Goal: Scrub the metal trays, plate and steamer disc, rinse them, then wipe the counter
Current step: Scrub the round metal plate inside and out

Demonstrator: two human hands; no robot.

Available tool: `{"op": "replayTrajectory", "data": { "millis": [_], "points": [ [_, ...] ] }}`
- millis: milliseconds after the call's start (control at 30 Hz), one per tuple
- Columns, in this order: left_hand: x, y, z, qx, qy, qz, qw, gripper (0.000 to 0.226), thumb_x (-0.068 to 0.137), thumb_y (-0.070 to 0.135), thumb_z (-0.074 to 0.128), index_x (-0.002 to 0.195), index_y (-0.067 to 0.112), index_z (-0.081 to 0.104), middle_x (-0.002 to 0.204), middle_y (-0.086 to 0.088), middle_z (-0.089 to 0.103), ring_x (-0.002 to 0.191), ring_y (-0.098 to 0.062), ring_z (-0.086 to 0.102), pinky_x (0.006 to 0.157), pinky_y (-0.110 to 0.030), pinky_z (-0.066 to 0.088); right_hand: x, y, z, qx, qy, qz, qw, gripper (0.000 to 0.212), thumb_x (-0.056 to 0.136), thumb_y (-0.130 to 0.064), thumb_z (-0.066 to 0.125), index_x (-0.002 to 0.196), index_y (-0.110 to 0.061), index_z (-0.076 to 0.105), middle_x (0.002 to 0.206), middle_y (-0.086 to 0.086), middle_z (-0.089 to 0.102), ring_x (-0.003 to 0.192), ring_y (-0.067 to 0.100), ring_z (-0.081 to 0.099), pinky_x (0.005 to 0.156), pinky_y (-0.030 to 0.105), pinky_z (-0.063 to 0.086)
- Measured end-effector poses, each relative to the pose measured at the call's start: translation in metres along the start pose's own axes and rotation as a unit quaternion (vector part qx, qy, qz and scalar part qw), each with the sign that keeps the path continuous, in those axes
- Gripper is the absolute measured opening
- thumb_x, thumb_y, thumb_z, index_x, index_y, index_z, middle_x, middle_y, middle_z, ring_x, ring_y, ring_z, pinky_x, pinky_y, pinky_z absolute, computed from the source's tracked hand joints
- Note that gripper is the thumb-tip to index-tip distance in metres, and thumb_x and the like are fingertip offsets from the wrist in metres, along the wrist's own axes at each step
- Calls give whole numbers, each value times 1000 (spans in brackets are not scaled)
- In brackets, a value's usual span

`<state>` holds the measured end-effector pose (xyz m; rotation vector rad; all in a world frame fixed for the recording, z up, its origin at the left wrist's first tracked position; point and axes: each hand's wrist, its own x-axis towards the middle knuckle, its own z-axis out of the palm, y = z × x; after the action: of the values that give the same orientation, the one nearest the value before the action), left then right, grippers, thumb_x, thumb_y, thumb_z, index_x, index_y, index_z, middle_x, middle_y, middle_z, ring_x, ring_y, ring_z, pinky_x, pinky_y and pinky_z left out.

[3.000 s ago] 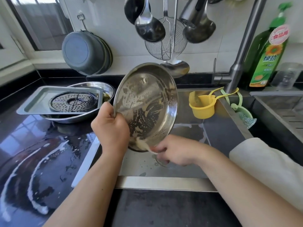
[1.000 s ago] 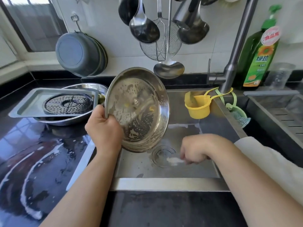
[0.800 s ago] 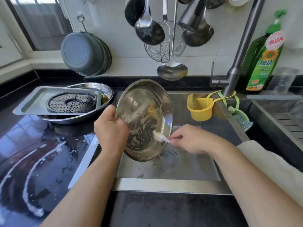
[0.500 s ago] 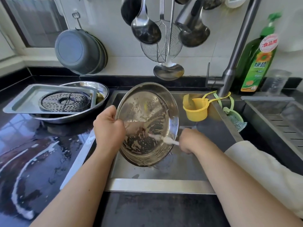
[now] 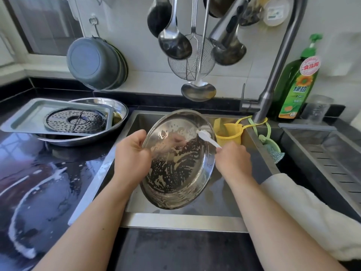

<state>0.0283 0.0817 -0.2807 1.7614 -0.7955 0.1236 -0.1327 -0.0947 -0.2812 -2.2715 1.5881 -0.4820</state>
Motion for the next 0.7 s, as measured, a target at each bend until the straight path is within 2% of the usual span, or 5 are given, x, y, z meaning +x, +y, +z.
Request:
{"op": "replayTrajectory", "data": {
  "millis": [167, 233, 400, 567, 700],
  "points": [
    [1, -7, 1, 10, 9, -33, 999, 40, 69, -15, 57, 60, 20, 39, 51, 12, 39, 55, -7, 32, 54, -33, 29, -11, -3, 11, -228, -361, 20, 904, 15, 97, -6, 57, 97, 5, 67, 76, 9, 72, 56, 20, 64, 64, 30, 54],
    [0, -3, 2, 10, 2, -32, 999, 44, 70, -15, 56, 57, 24, 40, 49, 14, 38, 51, -6, 32, 52, -30, 27, 0, -19, -6, -301, -294, -27, 907, 21, 94, -5, 61, 74, -1, 57, 74, 7, 66, 59, 21, 60, 61, 31, 49],
    [1, -9, 4, 42, -32, -8, 999, 26, 67, -10, 50, 65, 13, 38, 51, 8, 38, 54, -13, 35, 52, -34, 29, 29, -14, -39, -229, -51, -143, 962, 16, 100, -24, 60, 99, -11, 69, 72, 2, 48, 65, 21, 51, 58, 30, 41],
    [3, -10, 5, 37, -18, -25, 999, 29, 63, -10, 44, 60, 18, 37, 49, 10, 37, 55, -14, 34, 53, -33, 27, 28, 23, 7, -208, -309, 9, 928, 28, 104, -28, 53, 108, -4, 67, 68, 4, 67, 51, 19, 56, 54, 31, 50],
    [4, -19, 10, 53, -28, -57, 997, 17, 62, -5, 45, 69, 9, 41, 54, -1, 40, 60, -19, 41, 55, -37, 34, 39, 18, 2, -132, -129, -54, 981, 25, 102, -37, 56, 85, -18, 56, 78, 3, 55, 73, 25, 56, 62, 33, 46]
  ]
}}
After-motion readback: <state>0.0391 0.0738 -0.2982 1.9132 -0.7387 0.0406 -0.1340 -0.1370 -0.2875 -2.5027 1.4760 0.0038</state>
